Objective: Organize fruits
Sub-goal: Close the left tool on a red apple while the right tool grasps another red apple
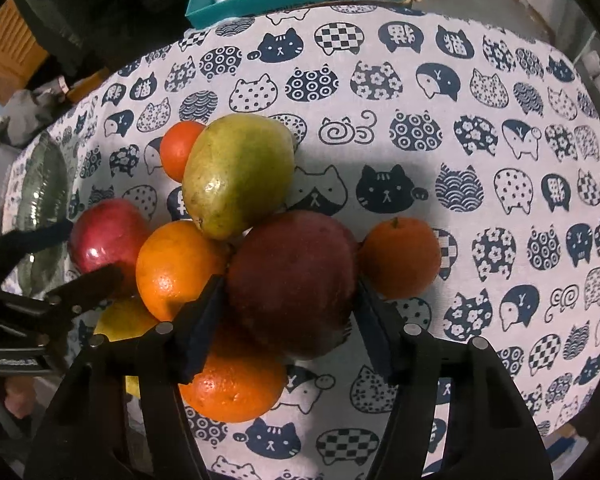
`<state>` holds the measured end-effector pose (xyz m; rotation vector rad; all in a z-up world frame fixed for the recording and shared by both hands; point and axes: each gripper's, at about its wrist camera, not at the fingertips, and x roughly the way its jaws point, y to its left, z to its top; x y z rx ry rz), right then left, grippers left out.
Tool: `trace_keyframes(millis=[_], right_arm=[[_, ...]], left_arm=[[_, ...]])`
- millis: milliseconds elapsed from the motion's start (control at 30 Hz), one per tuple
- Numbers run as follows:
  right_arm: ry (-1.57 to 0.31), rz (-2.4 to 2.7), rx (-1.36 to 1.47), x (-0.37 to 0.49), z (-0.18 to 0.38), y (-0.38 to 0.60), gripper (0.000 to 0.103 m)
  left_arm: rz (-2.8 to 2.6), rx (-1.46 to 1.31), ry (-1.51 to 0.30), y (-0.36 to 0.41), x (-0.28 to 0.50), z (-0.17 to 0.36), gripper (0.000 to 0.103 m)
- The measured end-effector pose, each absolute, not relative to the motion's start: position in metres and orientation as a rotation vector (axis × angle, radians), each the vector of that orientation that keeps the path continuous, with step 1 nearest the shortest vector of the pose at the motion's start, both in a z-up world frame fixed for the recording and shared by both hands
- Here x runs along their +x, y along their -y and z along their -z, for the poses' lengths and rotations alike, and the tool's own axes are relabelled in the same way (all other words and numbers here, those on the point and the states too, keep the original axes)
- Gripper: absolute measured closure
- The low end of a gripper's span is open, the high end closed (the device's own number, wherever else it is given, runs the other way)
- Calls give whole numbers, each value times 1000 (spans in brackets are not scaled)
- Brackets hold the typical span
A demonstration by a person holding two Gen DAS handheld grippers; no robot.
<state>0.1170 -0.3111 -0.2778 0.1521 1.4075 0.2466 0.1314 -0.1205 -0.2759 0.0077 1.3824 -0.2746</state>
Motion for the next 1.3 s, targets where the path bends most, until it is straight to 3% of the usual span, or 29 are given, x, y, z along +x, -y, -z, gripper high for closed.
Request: trace_keyframes(millis=[200, 467, 867, 1300], right_arm=[[-1394, -198, 75, 113, 274, 316, 43], [-1401, -168, -33, 116, 282, 305, 40], [-1336, -159, -53, 111, 278, 308, 42], [-1211, -146, -50, 96, 236, 314, 43]], left_arm=[[332, -38, -1393, 125, 131, 278, 25], [324, -30, -1373, 129, 135, 278, 25], [308, 10, -1323, 126, 131, 275, 26], [260, 71, -1190, 115, 117, 239, 26]])
